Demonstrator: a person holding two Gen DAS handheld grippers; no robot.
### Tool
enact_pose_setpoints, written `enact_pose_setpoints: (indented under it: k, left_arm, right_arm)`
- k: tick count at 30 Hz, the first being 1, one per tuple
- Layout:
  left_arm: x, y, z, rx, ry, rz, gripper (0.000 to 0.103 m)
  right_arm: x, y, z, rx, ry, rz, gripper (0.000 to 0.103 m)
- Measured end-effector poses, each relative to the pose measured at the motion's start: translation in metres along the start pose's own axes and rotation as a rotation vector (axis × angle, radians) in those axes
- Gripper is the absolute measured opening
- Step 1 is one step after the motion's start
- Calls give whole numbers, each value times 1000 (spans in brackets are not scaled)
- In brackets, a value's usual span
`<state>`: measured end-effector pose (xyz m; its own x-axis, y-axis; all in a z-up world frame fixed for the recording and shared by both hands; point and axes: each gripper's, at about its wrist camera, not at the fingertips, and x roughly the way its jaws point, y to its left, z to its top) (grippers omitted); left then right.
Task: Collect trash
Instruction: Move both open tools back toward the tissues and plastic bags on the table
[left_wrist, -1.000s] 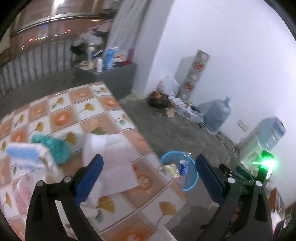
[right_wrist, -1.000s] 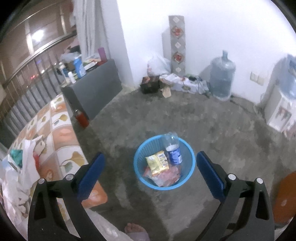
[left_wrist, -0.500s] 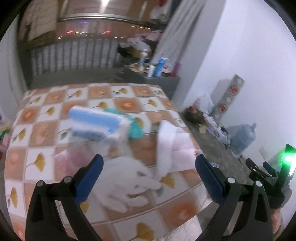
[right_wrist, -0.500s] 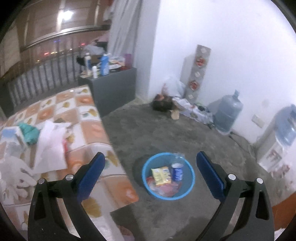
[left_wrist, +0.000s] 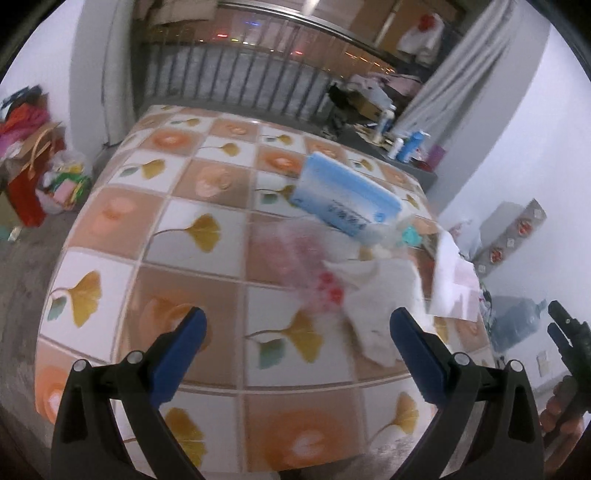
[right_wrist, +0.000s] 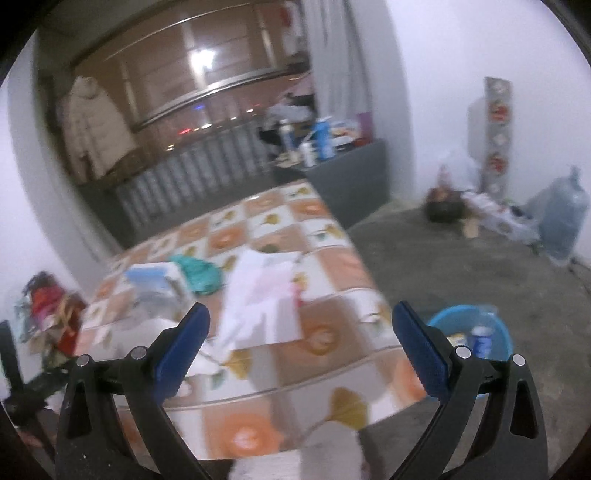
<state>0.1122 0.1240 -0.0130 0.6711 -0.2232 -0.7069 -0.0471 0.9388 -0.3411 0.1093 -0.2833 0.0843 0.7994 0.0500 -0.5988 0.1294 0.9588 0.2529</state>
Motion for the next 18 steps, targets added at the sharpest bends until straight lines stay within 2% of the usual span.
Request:
enact_pose_setpoints:
  k: [3,8,13,18]
  left_arm:
    - [1,14,-2,-25,2,-23,97]
    - [3,32,-6,-55,-20,-22,98]
    - [3,51,-10,-72,-21,-51,98]
    - [1,64,-11,-80,-38,-74,97]
  right_arm:
    - [6,19,-2,-17,34,51,95]
    - [21,52,-13,-53,109,115,83]
    - [42,86,-30,-114,200,164,77]
    - [59,111,-42,-165,269,207,77]
